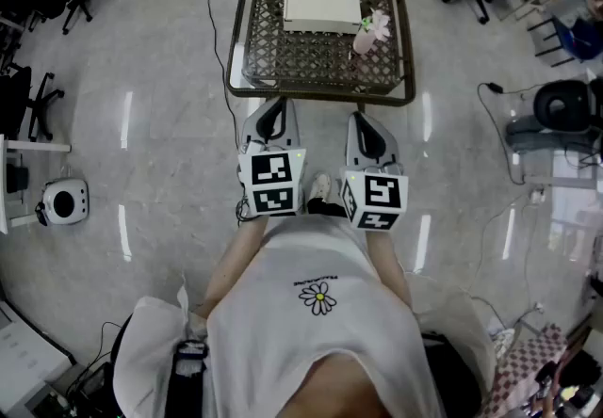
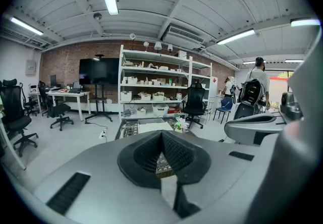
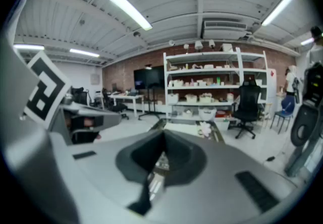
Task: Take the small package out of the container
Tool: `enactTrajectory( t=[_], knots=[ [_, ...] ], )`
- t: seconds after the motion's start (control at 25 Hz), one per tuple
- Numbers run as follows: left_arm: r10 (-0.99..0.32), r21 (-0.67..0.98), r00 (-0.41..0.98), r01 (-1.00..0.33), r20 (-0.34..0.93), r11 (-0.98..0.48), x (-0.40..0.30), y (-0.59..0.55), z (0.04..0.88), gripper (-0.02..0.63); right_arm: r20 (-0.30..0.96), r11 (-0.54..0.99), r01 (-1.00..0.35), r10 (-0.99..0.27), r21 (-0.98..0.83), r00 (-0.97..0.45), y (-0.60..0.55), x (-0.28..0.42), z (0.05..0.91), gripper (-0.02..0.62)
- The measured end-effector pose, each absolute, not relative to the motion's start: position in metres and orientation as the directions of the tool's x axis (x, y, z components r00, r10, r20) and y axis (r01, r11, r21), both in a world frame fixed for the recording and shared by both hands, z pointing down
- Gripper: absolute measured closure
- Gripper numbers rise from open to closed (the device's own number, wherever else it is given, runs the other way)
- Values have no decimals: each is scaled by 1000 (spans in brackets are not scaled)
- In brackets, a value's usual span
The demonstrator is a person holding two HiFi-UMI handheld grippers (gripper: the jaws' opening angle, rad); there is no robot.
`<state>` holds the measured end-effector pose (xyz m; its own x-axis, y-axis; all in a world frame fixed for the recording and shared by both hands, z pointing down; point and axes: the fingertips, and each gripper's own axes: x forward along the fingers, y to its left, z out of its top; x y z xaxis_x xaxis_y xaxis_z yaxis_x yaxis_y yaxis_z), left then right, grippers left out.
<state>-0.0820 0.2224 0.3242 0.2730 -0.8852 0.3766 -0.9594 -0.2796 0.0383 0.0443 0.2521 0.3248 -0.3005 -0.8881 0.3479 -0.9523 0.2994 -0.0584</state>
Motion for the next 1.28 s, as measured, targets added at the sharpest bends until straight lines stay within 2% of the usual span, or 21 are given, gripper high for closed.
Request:
enactTrajectory(
  t=[0.4, 1.04, 1.28],
  knots=[
    [-887, 23, 266, -960, 378, -279, -64, 198, 332, 581, 356, 348, -935, -867, -69, -349, 228, 59, 337, 565],
    [-929, 14, 199, -979, 313, -205, -46, 166, 318, 581, 292, 302, -939, -894, -167, -340, 188, 115, 340, 565],
    [-941, 18, 217, -975, 261, -220, -43, 140, 311, 581, 264, 304, -948, -911, -91, -317, 168, 124, 331, 565]
  ],
)
